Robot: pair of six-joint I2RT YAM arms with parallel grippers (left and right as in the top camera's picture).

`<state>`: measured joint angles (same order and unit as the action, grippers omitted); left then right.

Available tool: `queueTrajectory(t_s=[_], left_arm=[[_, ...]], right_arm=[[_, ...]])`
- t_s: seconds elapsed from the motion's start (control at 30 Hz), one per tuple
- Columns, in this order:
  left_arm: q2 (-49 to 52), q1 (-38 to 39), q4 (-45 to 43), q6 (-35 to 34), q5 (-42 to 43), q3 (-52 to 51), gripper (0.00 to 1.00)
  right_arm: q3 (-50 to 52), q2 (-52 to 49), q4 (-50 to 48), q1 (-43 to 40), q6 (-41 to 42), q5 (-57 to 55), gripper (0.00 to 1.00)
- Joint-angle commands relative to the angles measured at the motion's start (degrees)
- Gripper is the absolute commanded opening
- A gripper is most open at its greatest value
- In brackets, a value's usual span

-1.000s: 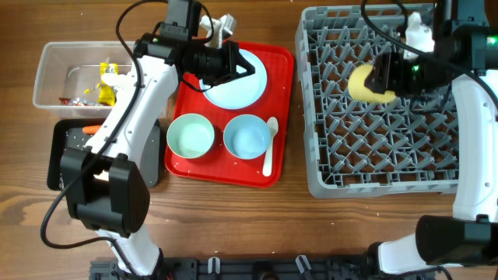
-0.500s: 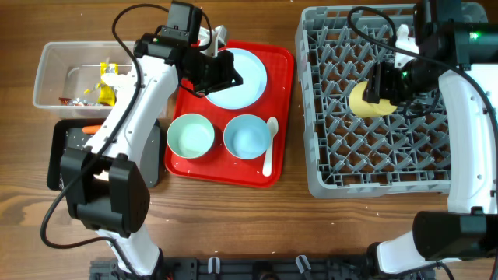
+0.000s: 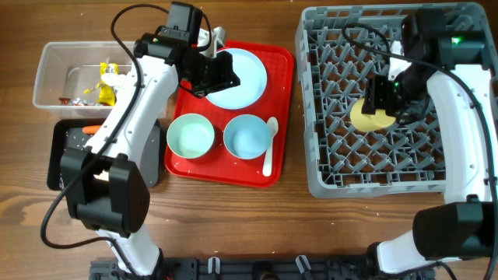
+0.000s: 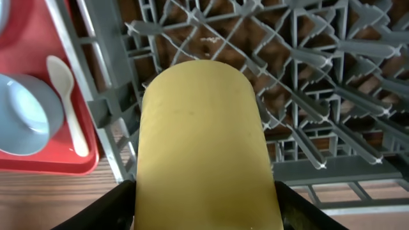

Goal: Sort waste into correct bins and load items into the dishwasher rack
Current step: 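Lower the yellow cup into the rack and open the right gripper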

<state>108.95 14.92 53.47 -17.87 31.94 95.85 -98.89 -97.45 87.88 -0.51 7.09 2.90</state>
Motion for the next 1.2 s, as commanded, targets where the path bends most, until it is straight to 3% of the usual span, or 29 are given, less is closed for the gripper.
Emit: queueTrajectory(t_s=[0.0, 0.23, 0.6, 1.03, 1.13, 1.17], left_arm=[[0.0, 0.0, 0.4, 1.2, -0.6, 0.7, 0.04], [0.0, 0.0, 0.5, 1.2, -0.6, 0.8, 0.04], [0.0, 0.3, 1.5, 1.2, -3.8, 0.7, 0.04], [0.0, 0.3, 2.4, 1.2, -4.7, 0.8, 0.04], [0.0, 0.3, 2.4, 1.2, -5.1, 0.7, 0.04], [0.0, 0.3, 2.5, 1.2, -5.5, 0.7, 0.04]], right_arm=[[0.6, -0.6, 1.3, 0.1, 0.6, -1.9, 0.20], [3.0, -0.6, 2.1, 0.1, 0.5, -1.9, 0.20], [12.1, -0.6, -6.3, 0.1, 0.5, -2.5, 0.20], [15.4, -0.6, -10.0, 0.1, 0.4, -3.1, 0.21], [16.3, -0.6, -11.0, 0.1, 0.4, -3.0, 0.31], [16.6, -0.6, -11.2, 0.1, 0.4, -3.0, 0.39]])
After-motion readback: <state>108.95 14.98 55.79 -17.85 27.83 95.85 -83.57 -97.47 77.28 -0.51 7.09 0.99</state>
